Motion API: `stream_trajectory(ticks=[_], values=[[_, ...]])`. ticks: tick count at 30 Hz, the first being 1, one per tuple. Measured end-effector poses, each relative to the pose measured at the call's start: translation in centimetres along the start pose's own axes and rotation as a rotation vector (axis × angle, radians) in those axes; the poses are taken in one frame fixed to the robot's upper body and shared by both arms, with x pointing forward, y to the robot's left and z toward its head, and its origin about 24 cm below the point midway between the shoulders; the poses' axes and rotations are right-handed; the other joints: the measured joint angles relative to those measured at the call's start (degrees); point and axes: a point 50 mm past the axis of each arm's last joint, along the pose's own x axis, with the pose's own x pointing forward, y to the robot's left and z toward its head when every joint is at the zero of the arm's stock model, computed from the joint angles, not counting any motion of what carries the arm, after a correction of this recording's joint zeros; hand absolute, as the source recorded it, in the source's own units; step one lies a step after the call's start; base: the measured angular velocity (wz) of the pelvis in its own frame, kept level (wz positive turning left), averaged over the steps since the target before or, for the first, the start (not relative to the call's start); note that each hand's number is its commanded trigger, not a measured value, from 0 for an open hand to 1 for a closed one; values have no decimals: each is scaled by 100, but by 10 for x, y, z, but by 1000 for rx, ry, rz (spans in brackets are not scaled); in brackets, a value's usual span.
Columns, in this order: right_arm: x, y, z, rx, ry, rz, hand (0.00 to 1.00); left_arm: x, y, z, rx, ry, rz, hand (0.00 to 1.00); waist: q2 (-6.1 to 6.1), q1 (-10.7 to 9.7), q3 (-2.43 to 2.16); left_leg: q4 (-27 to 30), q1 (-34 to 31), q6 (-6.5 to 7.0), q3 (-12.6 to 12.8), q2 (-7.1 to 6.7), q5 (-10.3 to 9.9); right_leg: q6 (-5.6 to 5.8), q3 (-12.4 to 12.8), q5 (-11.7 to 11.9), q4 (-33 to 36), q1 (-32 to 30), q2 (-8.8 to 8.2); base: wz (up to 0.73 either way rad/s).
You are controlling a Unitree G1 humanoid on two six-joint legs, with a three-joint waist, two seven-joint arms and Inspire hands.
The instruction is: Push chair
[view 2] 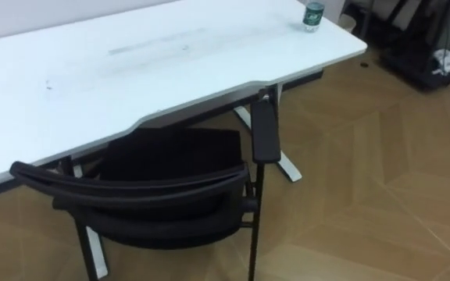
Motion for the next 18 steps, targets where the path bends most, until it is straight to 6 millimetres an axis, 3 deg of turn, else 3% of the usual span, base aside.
stream_trajectory(ticks=[2, 3, 5, 6, 8, 9, 11, 14, 18], values=[[-34, -35, -67, -149, 186, 18, 0, -36, -8, -39, -17, 177, -58, 0, -5, 73, 5, 3, 3, -31, 20, 31, -12, -19, 8, -11, -4, -1, 27, -4], [-46, -45, -84, -195, 235, 31, 0, -48, -10, -49, -5, 215, -84, 0, -2, 89, 6, 2, 4, -36, 20, 34, -15, -25, 8, -13, -4, -1, 30, 0], [-98, -88, -137, -332, 464, 72, 0, -103, -18, -86, 35, 377, -215, 0, 34, 94, 17, 7, 7, -55, 15, 36, -27, -38, 2, -42, 4, -1, 31, 0], [-112, -96, -147, -360, 516, 90, 0, -117, -20, -95, 48, 420, -248, 0, 45, 119, 22, 7, 7, -57, 10, 36, -28, -41, 1, -47, 11, -1, 32, 0], [-168, -128, -178, -481, 691, 216, 0, -167, -25, -120, 104, 540, -431, 0, 88, 125, 40, 7, 6, -68, -5, 42, -32, -52, 2, -57, 6, 1, 38, 0], [-180, -135, -184, -511, 729, 254, 0, -179, -26, -124, 119, 561, -478, 0, 90, 131, 40, 2, 9, -69, -9, 41, -32, -54, 10, -58, 6, 6, 37, 0], [-228, -156, -200, -599, 874, 416, 0, -220, -26, -142, 184, 651, -658, 0, 116, 147, 72, -10, 71, -86, -5, 39, -42, -60, 21, -65, -6, 64, 34, 0], [-273, -173, -210, -665, 1026, 616, 0, -264, -26, -154, 247, 725, -886, 0, 128, 147, 80, -48, 147, -92, -4, 19, -48, -55, 0, -96, -4, 121, 13, 0], [-310, -191, -217, -744, 1187, 794, 0, -299, -20, -161, 286, 797, -1072, 0, 130, 120, 85, -104, 185, -108, 0, 1, -50, -58, 0, -133, 7, 129, 2, 0]])
